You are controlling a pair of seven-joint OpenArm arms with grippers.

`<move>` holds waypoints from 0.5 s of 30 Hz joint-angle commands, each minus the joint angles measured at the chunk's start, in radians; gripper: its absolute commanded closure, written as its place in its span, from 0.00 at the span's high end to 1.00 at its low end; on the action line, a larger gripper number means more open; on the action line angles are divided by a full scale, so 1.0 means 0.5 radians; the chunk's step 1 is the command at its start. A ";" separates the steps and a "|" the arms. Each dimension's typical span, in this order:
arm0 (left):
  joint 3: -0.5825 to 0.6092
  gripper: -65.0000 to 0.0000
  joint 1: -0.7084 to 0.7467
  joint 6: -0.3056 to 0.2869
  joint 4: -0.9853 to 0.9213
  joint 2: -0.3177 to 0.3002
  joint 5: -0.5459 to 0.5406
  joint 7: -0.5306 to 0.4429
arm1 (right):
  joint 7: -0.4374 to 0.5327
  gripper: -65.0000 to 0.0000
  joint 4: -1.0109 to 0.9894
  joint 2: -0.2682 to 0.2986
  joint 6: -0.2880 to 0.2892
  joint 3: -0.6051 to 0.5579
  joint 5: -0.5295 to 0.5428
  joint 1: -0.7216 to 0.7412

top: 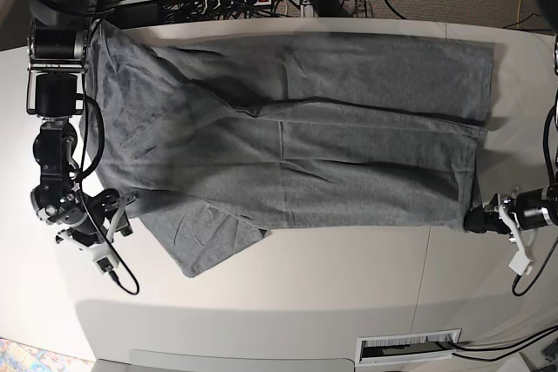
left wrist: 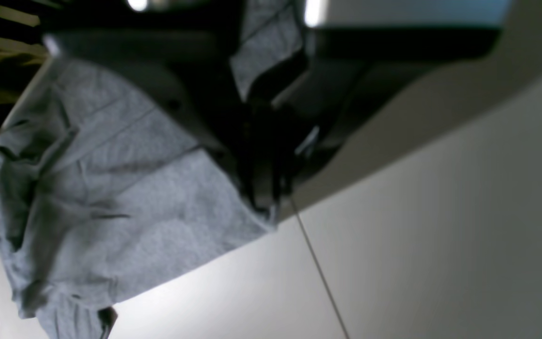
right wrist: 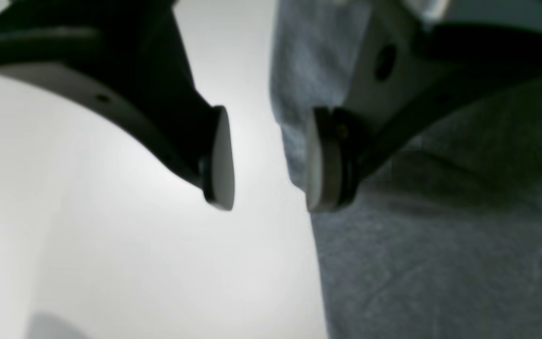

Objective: Fold the T-shirt properly

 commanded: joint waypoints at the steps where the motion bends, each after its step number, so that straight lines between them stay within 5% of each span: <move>1: -0.019 0.00 -0.066 -0.010 0.024 -0.044 -0.037 -0.031 | 0.081 0.40 -0.033 0.026 -0.015 0.018 -0.005 0.071; 13: -0.019 0.00 -0.066 -0.010 0.024 -0.044 -0.036 -0.053 | 0.207 0.39 -0.323 0.010 -0.014 0.029 0.034 0.079; 15: -0.019 0.00 -0.066 -0.010 0.024 -0.045 -0.032 -0.053 | 0.155 0.28 -0.323 0.011 -0.015 0.029 0.080 0.072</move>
